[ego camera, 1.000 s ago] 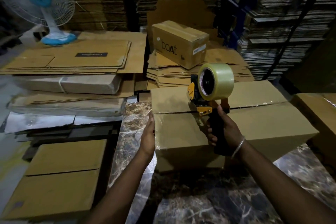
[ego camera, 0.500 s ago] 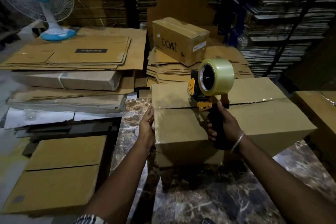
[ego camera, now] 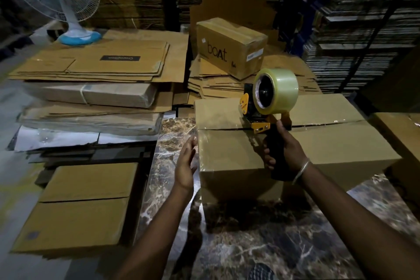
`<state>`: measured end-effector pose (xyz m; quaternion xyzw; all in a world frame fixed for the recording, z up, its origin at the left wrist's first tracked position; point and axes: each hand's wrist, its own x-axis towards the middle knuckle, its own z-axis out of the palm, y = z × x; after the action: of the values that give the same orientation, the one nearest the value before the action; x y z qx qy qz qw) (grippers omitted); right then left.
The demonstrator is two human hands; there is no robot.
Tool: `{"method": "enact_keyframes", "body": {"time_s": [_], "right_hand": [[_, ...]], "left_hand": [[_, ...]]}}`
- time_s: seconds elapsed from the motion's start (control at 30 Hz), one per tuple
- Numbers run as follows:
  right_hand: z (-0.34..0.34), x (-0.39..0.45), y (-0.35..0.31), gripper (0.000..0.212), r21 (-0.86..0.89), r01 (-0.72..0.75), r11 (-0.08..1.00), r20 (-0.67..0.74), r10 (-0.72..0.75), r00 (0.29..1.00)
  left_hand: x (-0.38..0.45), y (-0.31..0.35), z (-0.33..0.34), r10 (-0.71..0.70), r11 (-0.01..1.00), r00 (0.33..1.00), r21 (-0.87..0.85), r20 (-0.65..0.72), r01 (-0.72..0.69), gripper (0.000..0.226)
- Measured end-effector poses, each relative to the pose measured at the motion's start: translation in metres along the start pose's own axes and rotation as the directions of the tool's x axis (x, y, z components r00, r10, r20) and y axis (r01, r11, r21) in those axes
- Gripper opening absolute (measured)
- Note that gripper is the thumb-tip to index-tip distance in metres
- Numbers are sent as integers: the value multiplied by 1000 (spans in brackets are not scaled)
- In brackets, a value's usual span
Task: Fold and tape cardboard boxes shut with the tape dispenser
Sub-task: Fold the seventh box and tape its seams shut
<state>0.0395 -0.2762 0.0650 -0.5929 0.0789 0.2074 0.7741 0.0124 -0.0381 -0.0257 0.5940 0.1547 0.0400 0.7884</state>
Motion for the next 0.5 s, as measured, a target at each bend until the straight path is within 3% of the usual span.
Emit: {"method": "enact_keyframes", "body": {"time_s": [0.17, 0.3, 0.43, 0.5], "right_hand": [[1, 0, 1, 56, -8, -2, 1000, -14, 2, 1000], [1, 1, -1, 59, -13, -6, 1000, -10, 6, 1000], [0, 1, 0, 60, -28, -11, 1000, -15, 10, 1000], [-1, 1, 1, 61, -43, -4, 999, -14, 4, 1000]], "left_hand": [[2, 3, 14, -2, 988, 994, 154, 107, -14, 79], [8, 0, 9, 120, 954, 982, 257, 143, -154, 62], [9, -11, -1, 232, 846, 970, 475, 77, -240, 61], [7, -14, -5, 267, 901, 963, 367, -44, -233, 62]]}}
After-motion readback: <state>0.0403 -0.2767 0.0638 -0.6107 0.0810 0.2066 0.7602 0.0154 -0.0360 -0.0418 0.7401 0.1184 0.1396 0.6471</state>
